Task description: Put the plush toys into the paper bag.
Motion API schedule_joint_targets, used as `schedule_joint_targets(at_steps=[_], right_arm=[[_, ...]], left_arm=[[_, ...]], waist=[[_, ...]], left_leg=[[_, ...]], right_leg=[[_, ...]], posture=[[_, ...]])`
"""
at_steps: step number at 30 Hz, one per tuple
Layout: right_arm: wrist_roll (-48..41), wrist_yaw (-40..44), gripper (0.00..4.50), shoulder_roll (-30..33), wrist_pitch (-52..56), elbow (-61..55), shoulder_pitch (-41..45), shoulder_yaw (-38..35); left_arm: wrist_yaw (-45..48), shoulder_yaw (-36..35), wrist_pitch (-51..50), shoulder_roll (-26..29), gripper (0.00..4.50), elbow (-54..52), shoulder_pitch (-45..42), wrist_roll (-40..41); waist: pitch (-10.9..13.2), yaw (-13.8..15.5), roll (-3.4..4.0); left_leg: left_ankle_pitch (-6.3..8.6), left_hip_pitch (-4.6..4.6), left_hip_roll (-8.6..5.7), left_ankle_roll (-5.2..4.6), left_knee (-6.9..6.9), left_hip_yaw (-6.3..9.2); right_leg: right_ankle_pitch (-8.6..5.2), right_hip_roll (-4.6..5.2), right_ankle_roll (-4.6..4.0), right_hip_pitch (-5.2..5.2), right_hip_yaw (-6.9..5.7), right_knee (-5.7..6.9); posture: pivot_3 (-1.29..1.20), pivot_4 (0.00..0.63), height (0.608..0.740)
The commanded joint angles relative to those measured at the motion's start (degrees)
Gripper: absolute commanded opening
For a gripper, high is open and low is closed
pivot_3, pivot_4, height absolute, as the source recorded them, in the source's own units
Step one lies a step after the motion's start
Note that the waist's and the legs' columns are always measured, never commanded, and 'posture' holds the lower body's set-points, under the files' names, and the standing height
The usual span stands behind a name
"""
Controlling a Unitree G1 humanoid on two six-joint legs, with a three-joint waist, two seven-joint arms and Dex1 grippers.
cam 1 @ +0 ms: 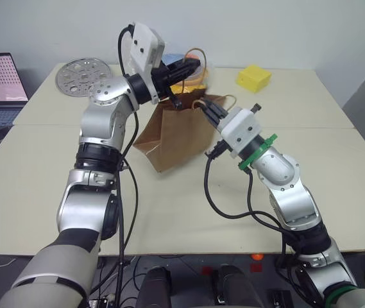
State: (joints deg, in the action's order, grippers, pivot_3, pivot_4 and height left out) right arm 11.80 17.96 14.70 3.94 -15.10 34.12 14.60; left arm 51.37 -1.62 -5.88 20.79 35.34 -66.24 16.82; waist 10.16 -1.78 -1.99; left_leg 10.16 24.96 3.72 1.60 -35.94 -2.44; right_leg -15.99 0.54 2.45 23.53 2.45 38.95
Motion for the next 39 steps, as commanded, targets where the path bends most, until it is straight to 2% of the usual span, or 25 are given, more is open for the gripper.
schedule_joint_targets(at_steps=[1,7,11,12,14,15,21,25,27,29,32,34,39], right_arm=[[2.16,-1.80,0.02,-1.41,-2.82,1.65,2.88,0.45],[1.24,2.66,0.02,-2.95,-0.41,4.98,2.91,3.15],[-0.24,7.40,0.02,-2.97,2.98,5.58,1.98,5.08],[-0.65,7.77,0.19,-3.10,3.29,5.19,1.93,4.90],[-2.41,9.17,0.57,-3.10,3.94,4.16,1.61,4.00],[-2.91,9.72,0.91,-2.94,4.04,3.81,1.53,3.65],[-9.13,15.20,3.06,0.01,6.42,-0.13,1.05,0.43],[-20.22,19.10,4.48,1.04,16.81,-7.78,1.67,-4.54],[-26.53,19.91,4.50,0.86,23.54,-11.12,2.87,-7.02],[-36.82,18.13,4.50,-0.62,33.98,-14.12,5.03,-11.74],[-49.56,13.99,4.50,-2.08,46.30,-15.63,8.13,-18.57],[-54.61,12.68,4.50,-1.05,51.29,-15.80,9.21,-21.19],[-55.99,13.36,4.50,4.68,53.02,-17.14,7.43,-19.52]], left_arm=[[1.09,-0.42,2.79,-1.63,0.00,1.52,-1.87,-0.03],[4.75,-0.19,0.58,1.02,0.00,-1.06,2.69,-0.36],[6.57,0.35,-1.99,4.92,0.00,-6.84,9.31,-0.79],[6.43,0.01,-2.91,5.76,0.00,-7.97,10.43,-0.65],[6.64,-1.68,-6.08,7.68,0.00,-11.61,12.51,1.41],[6.69,-2.36,-7.40,8.42,0.41,-13.21,13.23,2.31],[5.35,-6.91,-12.85,13.61,2.13,-21.45,17.93,5.22],[5.80,-9.64,-15.19,17.81,3.36,-25.77,23.65,6.84],[6.56,-10.29,-15.82,19.06,4.01,-26.85,25.84,7.82],[7.71,-10.51,-16.03,19.43,4.47,-27.11,27.48,8.92],[9.45,-9.22,-16.24,19.01,4.47,-27.62,28.87,9.83],[9.91,-7.55,-14.66,18.24,4.47,-27.45,29.44,8.78],[6.56,-5.29,-6.44,14.61,4.47,-20.74,28.59,3.41]], waist=[[0.00,0.04,0.00],[0.00,-0.26,0.00],[0.00,-0.24,0.00],[0.00,-0.19,0.00],[0.00,-0.05,0.00],[0.00,0.02,0.00],[0.00,0.15,0.00],[0.00,0.09,0.00],[0.00,0.10,0.00],[0.00,0.11,0.00],[0.00,0.15,0.00],[0.00,0.35,-0.01],[0.00,0.66,0.00]], left_leg=[[0.00,0.01,0.00,0.00,0.00,-0.01],[0.00,-0.01,0.01,0.00,0.01,-0.05],[0.00,-0.02,0.07,0.00,0.03,-0.01],[0.00,-0.02,0.07,0.00,0.03,-0.01],[0.00,0.00,0.08,0.00,0.02,0.01],[0.00,0.01,0.08,0.00,0.01,0.01],[0.00,0.00,-0.02,0.01,-0.05,-0.03],[0.00,-0.04,0.02,0.01,-0.03,-0.03],[0.00,-0.06,0.05,0.01,-0.01,-0.01],[0.00,-0.06,0.08,0.01,0.00,0.04],[0.00,-0.06,0.09,0.01,-0.02,0.06],[-0.01,-0.06,0.07,0.01,-0.03,0.06],[0.00,-0.06,-0.11,0.00,-0.05,-0.14]], right_leg=[[0.00,0.01,0.00,0.00,0.00,-0.01],[0.00,0.01,0.00,0.00,0.05,0.02],[0.00,-0.01,-0.01,0.00,-0.02,0.06],[0.00,-0.01,-0.01,0.00,-0.01,0.06],[0.01,-0.01,-0.01,0.01,-0.04,0.06],[0.01,0.00,-0.01,0.00,-0.04,0.06],[0.01,0.16,-0.02,-0.09,-0.03,0.03],[0.01,0.17,-0.02,-0.08,-0.05,0.04],[0.01,0.16,-0.02,-0.08,-0.09,0.07],[0.00,0.14,-0.03,-0.09,-0.14,0.07],[0.00,0.15,-0.06,-0.10,-0.15,0.09],[-0.02,0.22,-0.10,-0.13,-0.15,0.07],[-0.09,0.54,-0.21,-0.19,-0.07,-0.04]], posture=[[0.00,0.150,0.740],[0.00,0.150,0.740],[0.00,0.150,0.740],[0.00,0.150,0.740],[0.00,0.150,0.740],[0.00,0.150,0.740],[0.00,0.150,0.740],[0.00,0.150,0.740],[0.00,0.150,0.740],[0.00,0.150,0.740],[0.00,0.150,0.740],[0.00,0.150,0.740],[0.00,0.150,0.740]])
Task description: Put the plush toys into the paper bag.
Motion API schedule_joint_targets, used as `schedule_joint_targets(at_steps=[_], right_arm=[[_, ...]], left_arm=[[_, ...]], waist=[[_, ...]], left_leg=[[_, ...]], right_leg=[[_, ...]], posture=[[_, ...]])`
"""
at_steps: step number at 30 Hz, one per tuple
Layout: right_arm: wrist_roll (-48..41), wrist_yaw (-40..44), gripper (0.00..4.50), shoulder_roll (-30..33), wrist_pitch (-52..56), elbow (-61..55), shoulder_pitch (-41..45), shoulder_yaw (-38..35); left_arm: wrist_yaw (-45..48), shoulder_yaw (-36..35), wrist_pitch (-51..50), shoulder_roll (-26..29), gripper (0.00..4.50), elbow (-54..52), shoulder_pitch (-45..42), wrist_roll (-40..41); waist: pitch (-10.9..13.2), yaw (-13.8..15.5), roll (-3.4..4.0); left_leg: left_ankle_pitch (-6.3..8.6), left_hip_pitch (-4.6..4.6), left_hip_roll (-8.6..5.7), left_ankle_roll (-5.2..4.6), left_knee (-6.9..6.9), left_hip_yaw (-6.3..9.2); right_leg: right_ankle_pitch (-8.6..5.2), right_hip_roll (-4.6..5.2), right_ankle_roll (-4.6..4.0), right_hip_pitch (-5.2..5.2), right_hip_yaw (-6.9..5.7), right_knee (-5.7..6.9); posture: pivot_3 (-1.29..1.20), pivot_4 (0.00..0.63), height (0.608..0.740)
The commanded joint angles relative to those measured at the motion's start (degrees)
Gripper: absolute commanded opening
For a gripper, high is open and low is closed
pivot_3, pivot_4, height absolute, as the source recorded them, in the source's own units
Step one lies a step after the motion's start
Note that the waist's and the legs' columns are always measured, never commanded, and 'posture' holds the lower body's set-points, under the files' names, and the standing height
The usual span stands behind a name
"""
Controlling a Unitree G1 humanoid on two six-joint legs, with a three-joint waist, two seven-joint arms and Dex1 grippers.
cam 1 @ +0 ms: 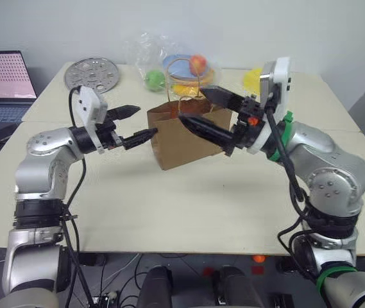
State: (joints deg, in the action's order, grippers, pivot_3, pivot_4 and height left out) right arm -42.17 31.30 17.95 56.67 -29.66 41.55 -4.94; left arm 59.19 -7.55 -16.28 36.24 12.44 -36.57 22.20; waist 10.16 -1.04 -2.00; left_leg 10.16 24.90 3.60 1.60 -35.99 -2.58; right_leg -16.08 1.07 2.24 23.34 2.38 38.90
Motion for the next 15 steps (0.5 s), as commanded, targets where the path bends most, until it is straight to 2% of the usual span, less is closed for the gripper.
schedule_joint_targets(at_steps=[1,5,15], right_arm=[[-2.12,-0.16,4.50,1.89,0.25,-2.75,-0.08,0.31],[-4.64,-2.27,4.50,2.36,1.56,-4.77,0.05,0.14],[-7.58,-4.12,4.50,6.78,2.93,-6.08,-0.14,0.22]], left_arm=[[-1.30,0.83,4.65,-1.15,4.47,3.04,-1.32,-2.27],[-2.18,1.96,11.05,-4.21,4.47,12.46,-4.47,-5.00],[1.32,4.13,19.14,-9.48,4.47,28.61,-10.58,-7.67]], waist=[[0.00,-0.19,0.00],[0.00,-0.48,0.00],[0.00,-0.59,0.00]], left_leg=[[0.00,0.00,-0.04,0.00,0.00,-0.13],[0.01,0.01,0.00,-0.01,0.02,-0.13],[0.01,0.03,0.04,-0.02,0.04,-0.01]], right_leg=[[0.01,-0.01,0.02,0.02,0.05,-0.06],[0.02,-0.09,0.05,0.08,0.04,-0.03],[0.02,-0.22,0.07,0.11,0.01,0.03]], posture=[[0.00,0.150,0.740],[0.00,0.150,0.740],[0.00,0.150,0.740]])
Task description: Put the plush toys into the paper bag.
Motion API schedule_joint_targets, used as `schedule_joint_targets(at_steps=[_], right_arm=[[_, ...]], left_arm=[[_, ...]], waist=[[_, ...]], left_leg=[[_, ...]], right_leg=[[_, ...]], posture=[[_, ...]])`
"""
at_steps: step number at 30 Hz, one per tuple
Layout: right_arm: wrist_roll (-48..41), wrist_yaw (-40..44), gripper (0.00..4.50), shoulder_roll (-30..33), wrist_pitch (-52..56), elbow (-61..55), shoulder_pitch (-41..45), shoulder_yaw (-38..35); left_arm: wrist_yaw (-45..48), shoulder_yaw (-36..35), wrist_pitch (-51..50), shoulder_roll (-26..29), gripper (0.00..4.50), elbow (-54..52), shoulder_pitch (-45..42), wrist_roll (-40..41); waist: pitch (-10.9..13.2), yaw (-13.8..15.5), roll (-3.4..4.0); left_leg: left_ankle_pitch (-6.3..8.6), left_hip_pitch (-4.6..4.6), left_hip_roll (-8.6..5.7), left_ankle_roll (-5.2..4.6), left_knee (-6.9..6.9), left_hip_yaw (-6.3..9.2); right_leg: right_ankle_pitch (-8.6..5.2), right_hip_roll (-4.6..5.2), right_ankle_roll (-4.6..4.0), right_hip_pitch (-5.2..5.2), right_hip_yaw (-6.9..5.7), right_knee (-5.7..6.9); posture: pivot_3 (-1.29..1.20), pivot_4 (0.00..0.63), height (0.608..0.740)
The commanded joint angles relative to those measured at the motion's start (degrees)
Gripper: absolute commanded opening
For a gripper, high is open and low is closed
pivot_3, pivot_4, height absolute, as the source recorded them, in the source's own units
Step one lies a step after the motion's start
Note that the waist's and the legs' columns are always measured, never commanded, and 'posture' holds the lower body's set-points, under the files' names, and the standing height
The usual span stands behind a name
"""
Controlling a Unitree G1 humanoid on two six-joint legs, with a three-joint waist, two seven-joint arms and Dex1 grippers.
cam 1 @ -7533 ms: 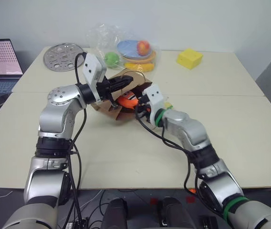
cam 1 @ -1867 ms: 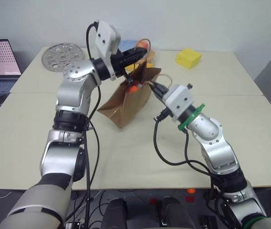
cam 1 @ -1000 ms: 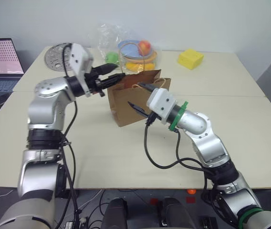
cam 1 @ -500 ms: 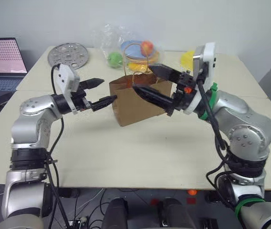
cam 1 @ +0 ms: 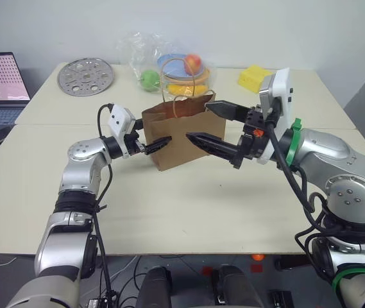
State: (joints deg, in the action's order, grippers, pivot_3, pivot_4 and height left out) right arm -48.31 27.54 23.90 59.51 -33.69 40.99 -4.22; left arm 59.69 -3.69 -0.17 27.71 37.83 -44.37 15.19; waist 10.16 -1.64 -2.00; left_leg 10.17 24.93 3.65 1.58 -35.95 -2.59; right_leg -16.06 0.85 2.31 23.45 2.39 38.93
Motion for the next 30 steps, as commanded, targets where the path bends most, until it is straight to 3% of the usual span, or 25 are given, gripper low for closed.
schedule_joint_targets(at_steps=[1,3,6,19,26,30], right_arm=[[-1.75,-0.53,4.50,1.18,0.14,-2.05,0.46,-0.38],[-2.08,-0.64,4.50,1.80,0.24,-2.07,0.50,-0.05],[-2.06,-0.35,4.50,3.07,0.32,-2.29,0.26,0.73],[-0.07,0.19,4.50,7.68,-1.55,-3.15,-2.65,3.13],[1.33,-0.34,4.50,8.58,-2.66,-3.56,-4.41,2.87],[-4.06,0.67,4.50,13.12,-0.10,-4.51,-5.11,-4.13]], left_arm=[[1.03,0.45,3.82,-1.52,4.47,4.87,-3.52,-1.05],[1.90,0.86,5.23,-2.33,4.47,7.41,-4.81,-1.68],[2.00,0.72,6.61,-3.17,3.93,9.76,-6.33,-2.03],[3.26,0.19,6.96,-3.75,0.03,10.95,-7.66,-1.96],[3.93,-0.12,6.03,-3.43,0.03,10.57,-7.73,-1.61],[7.52,-0.35,-0.62,-2.09,0.03,5.33,-8.58,1.19]], waist=[[0.00,0.01,0.00],[0.00,0.01,0.00],[0.00,0.01,0.00],[0.00,0.01,-0.01],[0.01,0.01,-0.01],[0.02,0.00,-0.04]], left_leg=[[0.00,0.00,0.00,0.00,0.00,0.02],[0.00,0.02,-0.01,0.00,-0.01,0.01],[0.00,0.04,-0.01,0.00,-0.01,0.00],[0.00,0.07,-0.01,0.00,0.00,0.08],[0.00,0.07,-0.01,0.00,0.01,0.08],[0.00,0.10,-0.01,0.00,0.01,0.09]], right_leg=[[0.00,-0.01,0.00,0.00,-0.01,0.00],[0.00,-0.01,0.00,0.00,0.00,0.00],[0.00,-0.01,0.01,0.00,0.01,-0.02],[0.00,-0.03,0.01,0.02,-0.03,-0.02],[0.00,-0.03,0.01,0.02,-0.03,-0.03],[0.00,-0.03,0.01,0.03,-0.04,-0.04]], posture=[[0.00,0.150,0.740],[0.00,0.150,0.740],[0.00,0.150,0.740],[0.00,0.150,0.740],[0.00,0.150,0.740],[0.00,0.150,0.740]])
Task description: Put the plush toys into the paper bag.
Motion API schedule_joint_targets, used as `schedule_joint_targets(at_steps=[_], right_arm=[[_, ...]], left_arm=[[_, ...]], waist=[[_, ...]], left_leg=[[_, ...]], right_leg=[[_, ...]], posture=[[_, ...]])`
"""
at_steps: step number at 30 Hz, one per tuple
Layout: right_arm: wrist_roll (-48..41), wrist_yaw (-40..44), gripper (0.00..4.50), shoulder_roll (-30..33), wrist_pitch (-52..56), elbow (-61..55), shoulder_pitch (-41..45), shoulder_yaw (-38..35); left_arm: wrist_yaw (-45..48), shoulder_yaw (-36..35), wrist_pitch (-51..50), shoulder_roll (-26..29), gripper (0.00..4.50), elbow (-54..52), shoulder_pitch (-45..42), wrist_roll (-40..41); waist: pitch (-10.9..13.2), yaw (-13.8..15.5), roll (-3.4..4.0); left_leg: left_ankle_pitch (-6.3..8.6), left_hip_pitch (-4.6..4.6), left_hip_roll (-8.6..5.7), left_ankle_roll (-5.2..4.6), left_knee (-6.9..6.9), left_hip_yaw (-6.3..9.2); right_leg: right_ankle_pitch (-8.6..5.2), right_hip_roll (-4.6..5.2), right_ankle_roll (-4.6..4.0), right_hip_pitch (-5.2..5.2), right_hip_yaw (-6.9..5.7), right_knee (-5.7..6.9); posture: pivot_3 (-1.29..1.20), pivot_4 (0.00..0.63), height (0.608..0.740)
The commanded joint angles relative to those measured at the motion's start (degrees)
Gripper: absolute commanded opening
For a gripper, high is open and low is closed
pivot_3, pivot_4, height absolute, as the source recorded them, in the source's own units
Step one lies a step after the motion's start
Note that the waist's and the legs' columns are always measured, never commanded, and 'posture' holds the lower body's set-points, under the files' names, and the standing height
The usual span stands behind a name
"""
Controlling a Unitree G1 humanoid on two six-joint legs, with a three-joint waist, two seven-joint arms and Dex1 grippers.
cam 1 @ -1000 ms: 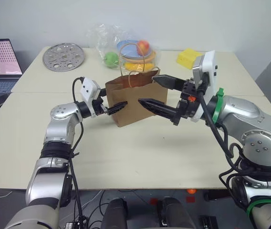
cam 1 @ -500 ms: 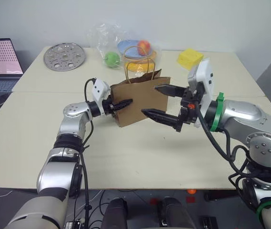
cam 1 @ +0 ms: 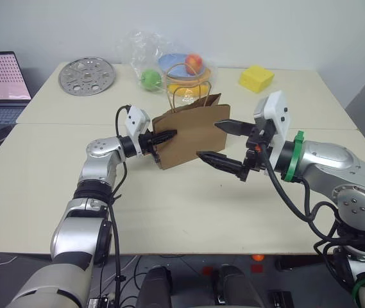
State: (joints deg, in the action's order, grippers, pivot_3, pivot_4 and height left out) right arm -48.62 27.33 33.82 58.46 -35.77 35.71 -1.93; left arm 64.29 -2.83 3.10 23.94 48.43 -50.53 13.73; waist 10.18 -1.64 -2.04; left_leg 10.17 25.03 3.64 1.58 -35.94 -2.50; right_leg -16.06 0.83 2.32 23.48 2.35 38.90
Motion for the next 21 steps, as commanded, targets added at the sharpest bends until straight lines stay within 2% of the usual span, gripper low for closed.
schedule_joint_targets(at_steps=[1,2,5,8,10,13,20,21], right_arm=[[-4.96,1.29,4.50,4.42,1.40,-2.43,0.14,-7.61],[-5.87,1.33,4.50,5.22,1.62,-2.40,0.16,-8.17],[-17.44,3.08,4.50,11.53,6.55,0.16,2.43,-14.58],[-23.84,3.58,4.50,15.86,8.53,1.11,3.19,-15.68],[-25.74,3.83,4.50,17.88,8.80,1.14,2.75,-15.54],[-28.19,3.50,4.50,20.14,8.79,0.57,1.74,-15.25],[-29.55,0.07,4.50,20.48,6.56,-0.27,-0.08,-14.26],[-29.88,-0.32,4.50,20.48,6.38,-0.23,-0.10,-14.16]], left_arm=[[3.88,-1.22,-5.29,1.97,0.03,-6.39,-2.56,3.25],[4.39,-1.24,-6.29,2.17,0.03,-7.18,-2.56,3.63],[13.96,1.68,-11.09,4.06,0.03,-11.27,-2.76,5.08],[17.81,2.57,-12.46,3.93,0.03,-11.67,-3.08,5.43],[19.14,2.55,-13.63,3.21,0.03,-11.65,-3.52,6.10],[20.82,4.05,-10.24,1.36,0.03,-10.45,-2.80,4.25],[20.37,4.62,-5.88,-1.35,0.03,-5.43,-1.57,2.29],[20.60,4.70,-5.50,-1.45,0.47,-5.20,-1.56,2.07]], waist=[[0.01,0.02,0.00],[0.01,0.02,-0.01],[0.03,0.03,0.00],[0.02,0.01,0.00],[0.02,0.00,0.00],[0.02,0.01,0.00],[0.03,-0.12,-0.01],[0.03,-0.13,-0.01]], left_leg=[[0.00,0.01,0.00,0.00,0.00,0.00],[0.00,0.03,-0.01,0.00,0.00,0.01],[0.00,0.04,-0.02,0.00,0.01,0.02],[0.00,0.02,0.00,0.00,0.05,0.02],[0.00,0.00,0.01,-0.01,0.05,0.06],[0.00,0.01,0.01,-0.01,0.03,0.08],[0.00,0.02,0.01,-0.01,0.01,0.07],[0.00,0.03,0.01,-0.01,0.01,0.07]], right_leg=[[0.00,0.00,0.00,0.00,0.00,-0.01],[0.00,0.00,0.00,0.01,0.00,-0.02],[0.00,0.01,0.00,0.02,-0.01,-0.03],[-0.02,0.02,-0.03,0.01,0.00,-0.05],[-0.02,0.01,-0.05,-0.02,-0.03,-0.05],[-0.04,0.01,-0.06,-0.01,-0.02,-0.05],[-0.04,0.01,-0.05,0.00,0.01,-0.07],[-0.03,0.00,-0.05,0.02,0.01,-0.05]], posture=[[0.00,0.150,0.740],[0.00,0.150,0.740],[0.00,0.150,0.740],[0.00,0.150,0.740],[0.00,0.150,0.740],[0.00,0.150,0.740],[0.00,0.150,0.740],[0.00,0.150,0.740]])
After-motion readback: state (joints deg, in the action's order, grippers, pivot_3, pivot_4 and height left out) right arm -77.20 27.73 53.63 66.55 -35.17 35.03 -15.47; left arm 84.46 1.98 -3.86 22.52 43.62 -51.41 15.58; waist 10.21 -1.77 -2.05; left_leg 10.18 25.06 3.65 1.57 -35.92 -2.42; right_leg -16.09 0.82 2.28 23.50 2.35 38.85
